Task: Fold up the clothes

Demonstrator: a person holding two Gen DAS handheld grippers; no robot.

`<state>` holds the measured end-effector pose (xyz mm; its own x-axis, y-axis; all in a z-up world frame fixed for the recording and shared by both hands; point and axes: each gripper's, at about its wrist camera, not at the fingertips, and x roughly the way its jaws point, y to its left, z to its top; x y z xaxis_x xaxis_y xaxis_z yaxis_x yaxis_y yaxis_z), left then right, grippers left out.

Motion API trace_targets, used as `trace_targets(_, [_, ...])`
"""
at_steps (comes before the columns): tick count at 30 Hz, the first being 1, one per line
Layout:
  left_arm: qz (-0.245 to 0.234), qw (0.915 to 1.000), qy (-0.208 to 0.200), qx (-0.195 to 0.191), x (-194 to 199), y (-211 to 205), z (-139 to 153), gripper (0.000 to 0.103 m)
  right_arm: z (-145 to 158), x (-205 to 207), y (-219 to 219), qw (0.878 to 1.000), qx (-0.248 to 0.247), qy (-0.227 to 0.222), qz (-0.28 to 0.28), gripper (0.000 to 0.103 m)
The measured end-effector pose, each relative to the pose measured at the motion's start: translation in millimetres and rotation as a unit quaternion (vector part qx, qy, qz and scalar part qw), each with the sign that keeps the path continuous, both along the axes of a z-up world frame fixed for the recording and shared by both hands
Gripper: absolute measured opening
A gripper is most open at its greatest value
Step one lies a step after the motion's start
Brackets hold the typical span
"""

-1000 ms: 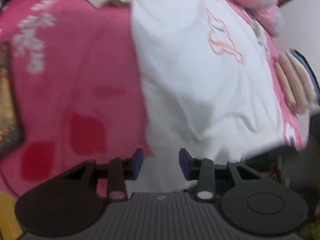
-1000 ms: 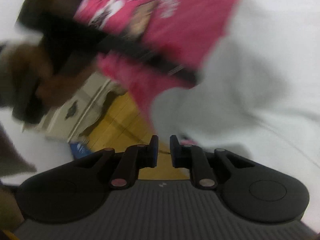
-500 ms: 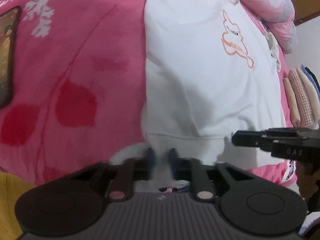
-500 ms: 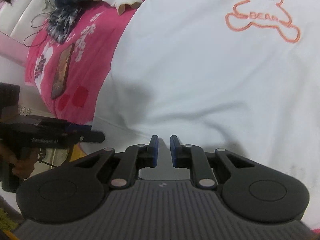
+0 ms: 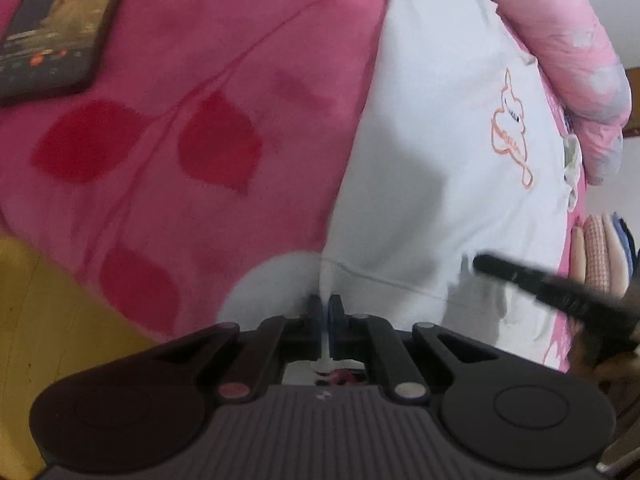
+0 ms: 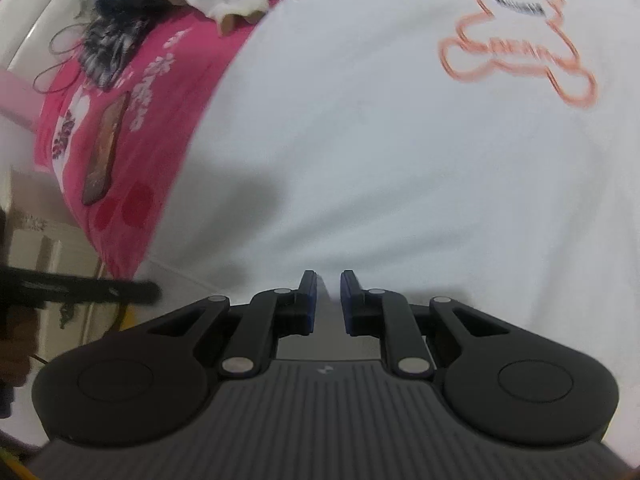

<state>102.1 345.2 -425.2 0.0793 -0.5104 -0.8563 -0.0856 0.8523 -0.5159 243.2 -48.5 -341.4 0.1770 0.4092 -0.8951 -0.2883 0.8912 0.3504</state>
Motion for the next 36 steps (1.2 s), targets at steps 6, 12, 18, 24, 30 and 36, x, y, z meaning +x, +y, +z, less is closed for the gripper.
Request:
trace_targets(6, [-0.022, 0.9996, -0.014, 0.007, -1.0, -1.6, 3.9, 0.003, 1.7, 16.8, 20.3, 0.998, 0.003, -0.032, 0.045, 0.013])
trace_targets(12, [-0.03, 0.9994, -0.013, 0.007, 0.8, -3.8, 5.1, 0.003, -12.9, -18.1, 13.1, 0.998, -0.015, 0.013, 0.054, 0.013])
trace_targets(18, [-0.042, 0.9989, -0.015, 0.015, 2.6, -7.2, 7.3, 0.004, -0.5, -49.9, -8.4, 0.997, -0.033, 0.04, 0.063, 0.012])
trace_targets(24, [-0.044, 0.9982, -0.018, 0.036, 1.0, -13.3, 9.9, 0.007, 21.3, 7.7, -40.4, 0.993, -0.072, -0.08, 0.038, 0.013])
trace_targets(30, [-0.052, 0.9966, -0.026, 0.059, -1.8, -21.9, 14.5, 0.007, -0.6, -12.9, -90.6, 0.989, -0.133, -0.029, 0.05, 0.013])
trace_targets(36, [-0.048, 0.9951, -0.029, 0.081, -4.8, -29.8, 18.3, 0.007, 16.2, -72.3, -139.8, 0.986, -0.155, 0.032, 0.049, 0.012])
